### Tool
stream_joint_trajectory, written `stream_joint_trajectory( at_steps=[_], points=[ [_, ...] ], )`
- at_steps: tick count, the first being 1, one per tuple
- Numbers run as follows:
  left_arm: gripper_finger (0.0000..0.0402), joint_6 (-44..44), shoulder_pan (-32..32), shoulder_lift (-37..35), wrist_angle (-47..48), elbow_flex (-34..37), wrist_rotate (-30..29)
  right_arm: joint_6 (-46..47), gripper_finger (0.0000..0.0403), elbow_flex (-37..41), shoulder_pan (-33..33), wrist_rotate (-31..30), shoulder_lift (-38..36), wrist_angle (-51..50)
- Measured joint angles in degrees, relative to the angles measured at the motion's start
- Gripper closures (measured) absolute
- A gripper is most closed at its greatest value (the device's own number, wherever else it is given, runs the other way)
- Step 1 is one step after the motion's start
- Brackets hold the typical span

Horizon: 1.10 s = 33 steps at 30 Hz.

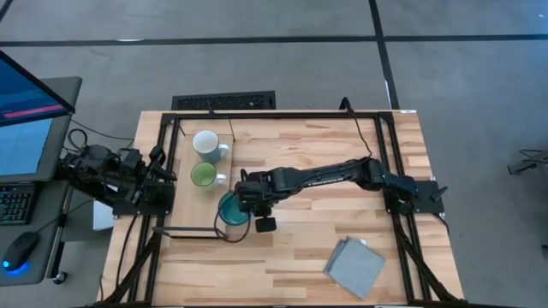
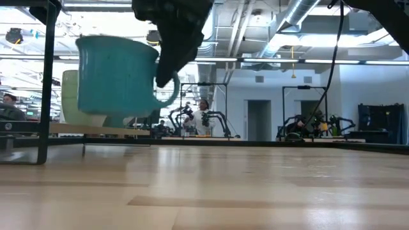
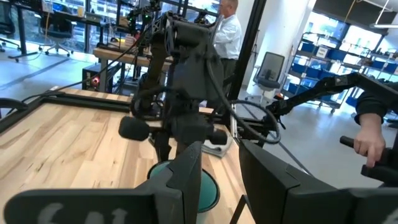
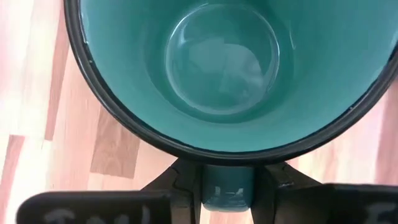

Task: Stack small to large cups/mugs on shelf
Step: Put the blue mug on the shelf

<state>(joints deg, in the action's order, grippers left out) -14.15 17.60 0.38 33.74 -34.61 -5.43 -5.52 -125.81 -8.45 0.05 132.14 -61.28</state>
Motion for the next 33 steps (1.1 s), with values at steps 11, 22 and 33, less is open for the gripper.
stream_joint_trajectory(
  at_steps=[11,22,33],
  points=[
    [0.0304,0.0,-0.02,0.0,0.0,0.0,0.02,4.5,0.03,-2.66,1.2,0.02,0.09,3.18],
    [0.0304,0.0,-0.01,0.0,0.22,0.0,0.02,4.04,0.03,-2.66,1.36,1.13,0.2,4.13],
    [0.0304,0.0,-0.02,0.0,0.24,0.0,0.02,2.49,0.03,-2.61,1.96,2.63,0.28,6.43]
  ],
)
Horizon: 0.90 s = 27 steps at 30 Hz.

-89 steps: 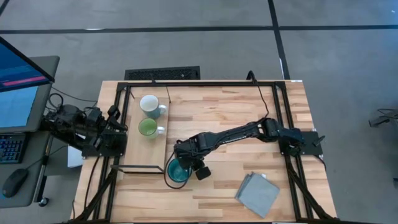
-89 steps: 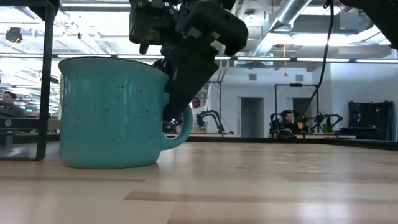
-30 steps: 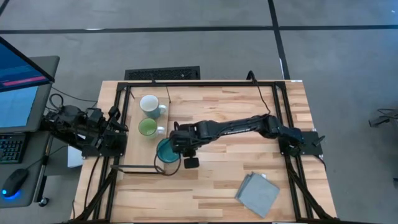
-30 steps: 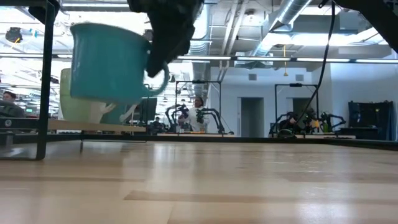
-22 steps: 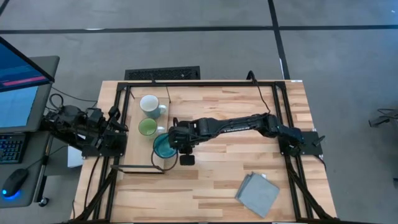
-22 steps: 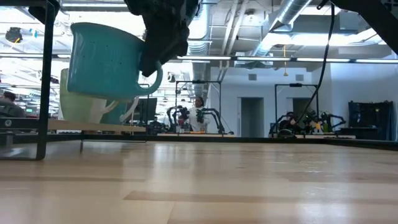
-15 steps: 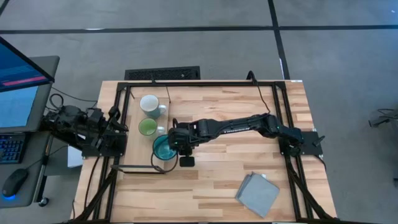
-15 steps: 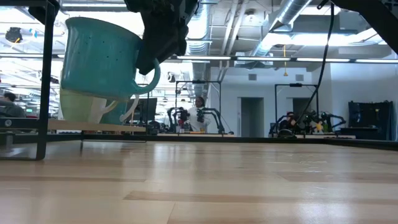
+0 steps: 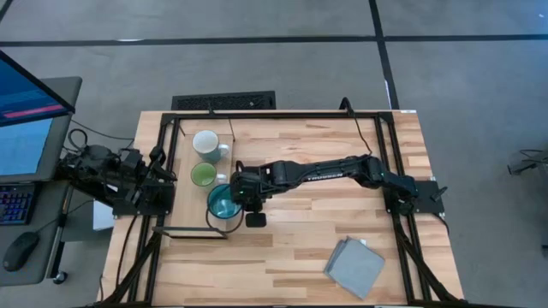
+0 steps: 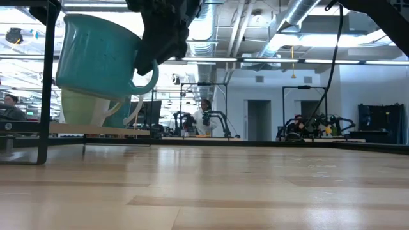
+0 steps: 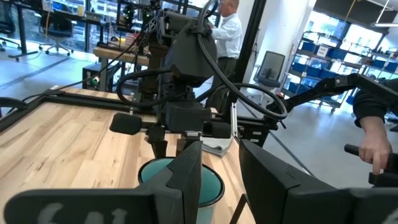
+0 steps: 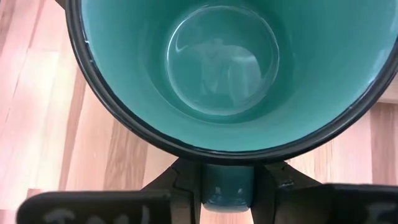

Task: Stack small to large cups/mugs on shelf
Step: Put the blue mug on the shelf

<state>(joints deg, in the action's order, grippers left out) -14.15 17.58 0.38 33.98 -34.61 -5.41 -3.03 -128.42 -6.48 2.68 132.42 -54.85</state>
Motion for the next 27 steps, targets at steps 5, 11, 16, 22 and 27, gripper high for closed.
stream_joint_trajectory(
  at_steps=[5,11,16,22,27],
  points=[
    [0.0304,0.49,0.01,0.0,0.0,0.0,-0.02,0.0,0.03,0.02,0.2,0.02,0.0,0.75],
    [0.0304,1.03,0.02,0.0,0.0,0.0,-0.02,0.19,0.03,0.04,0.24,0.23,0.0,1.28],
    [0.0304,1.05,0.01,0.0,0.0,0.0,-0.02,0.17,0.03,0.04,0.24,0.31,0.0,1.33],
    [0.0304,1.05,0.02,0.0,0.0,0.0,-0.02,0.12,0.03,0.07,0.61,0.46,0.0,1.77],
    [0.0304,1.03,0.01,0.0,0.0,0.0,-0.02,0.07,0.03,0.11,1.03,0.38,0.02,2.75]
  ],
)
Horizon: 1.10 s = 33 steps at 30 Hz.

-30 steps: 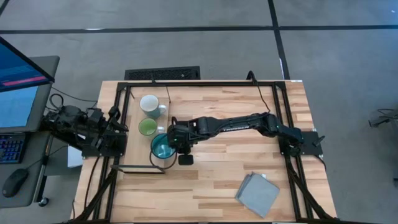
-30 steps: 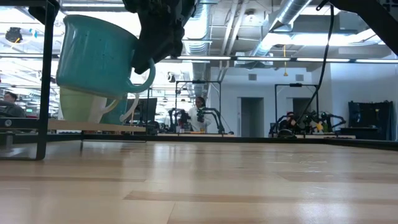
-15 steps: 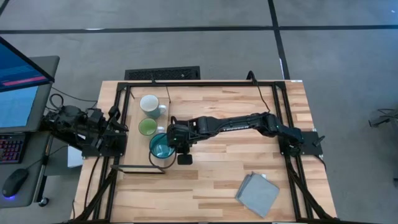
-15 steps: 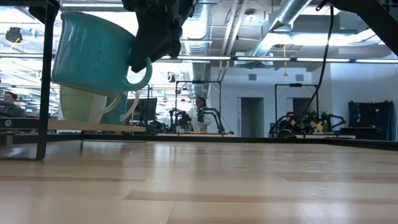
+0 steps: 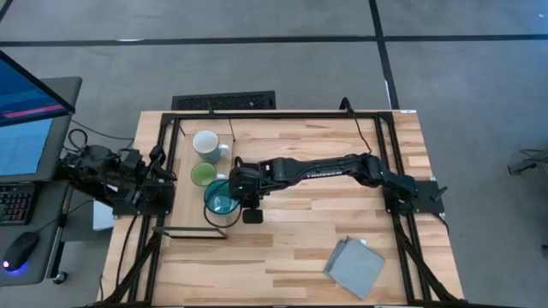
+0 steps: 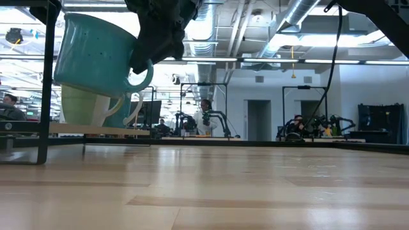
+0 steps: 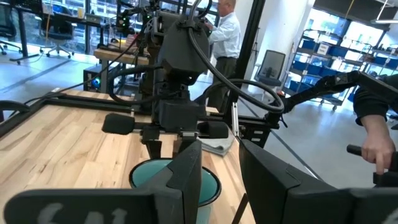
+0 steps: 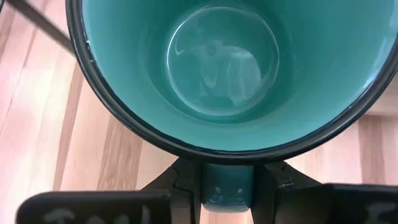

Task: Stack small to large cups/mugs on shelf
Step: Put the blue mug on the shelf

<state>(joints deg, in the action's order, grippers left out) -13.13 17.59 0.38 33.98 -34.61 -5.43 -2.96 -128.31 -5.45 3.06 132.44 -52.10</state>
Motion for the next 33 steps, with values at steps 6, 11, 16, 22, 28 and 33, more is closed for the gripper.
stream_joint_trajectory(
  at_steps=[6,11,16,22,28,33],
  points=[
    [0.0304,0.0,-0.01,0.0,0.0,0.0,0.0,0.12,0.03,2.13,-0.02,0.12,0.03,2.8],
    [0.0304,-0.02,-0.01,0.0,0.0,0.0,0.0,1.51,0.03,3.06,-0.02,1.59,0.13,3.86],
    [0.0304,-0.04,-0.01,0.0,0.0,0.0,0.0,1.05,0.03,3.26,0.02,1.6,0.13,4.56],
    [0.0304,-0.07,-0.01,-0.02,0.0,0.0,0.01,1.02,0.03,3.26,0.24,1.88,0.09,4.77],
    [0.0304,-0.07,0.0,-0.01,0.02,0.0,0.01,1.07,0.03,3.05,0.31,2.95,1.06,5.2],
    [0.0304,-0.09,-0.01,-0.02,0.08,0.0,0.02,2.96,0.03,3.37,0.3,5.76,2.19,4.69]
  ],
)
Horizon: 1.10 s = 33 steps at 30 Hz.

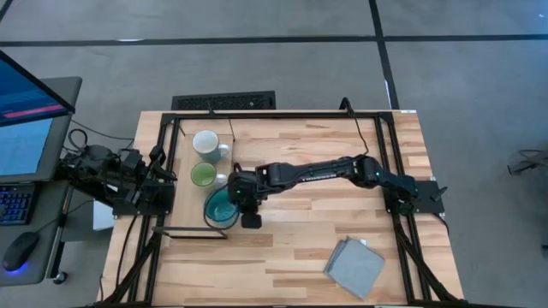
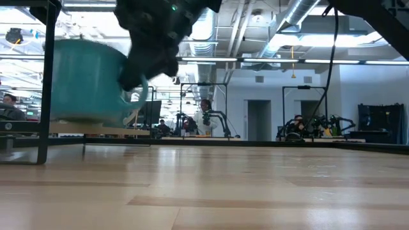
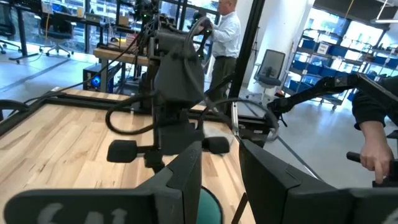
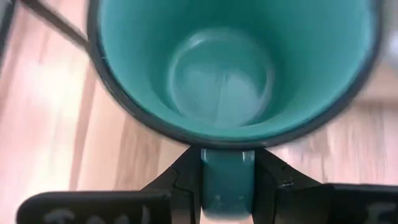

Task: Stack small to large cups/mugs on shelf
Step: Put the blue mug on the shelf

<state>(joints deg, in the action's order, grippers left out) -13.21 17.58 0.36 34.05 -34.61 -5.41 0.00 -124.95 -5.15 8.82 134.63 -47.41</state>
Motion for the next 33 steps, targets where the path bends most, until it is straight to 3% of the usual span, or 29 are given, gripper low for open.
stream_joint_trajectory(
  at_steps=[15,25,33],
  points=[
    [0.0304,0.07,0.01,0.0,0.04,0.0,0.0,-1.22,0.03,-0.2,0.18,0.54,-0.26,2.08],
    [0.0304,0.04,0.02,0.0,0.08,0.0,0.0,1.07,0.03,-0.28,0.79,7.15,2.79,6.27],
    [0.0304,0.04,0.02,0.0,0.11,0.0,0.09,1.52,0.03,-0.28,0.77,6.97,2.97,7.29]
  ],
)
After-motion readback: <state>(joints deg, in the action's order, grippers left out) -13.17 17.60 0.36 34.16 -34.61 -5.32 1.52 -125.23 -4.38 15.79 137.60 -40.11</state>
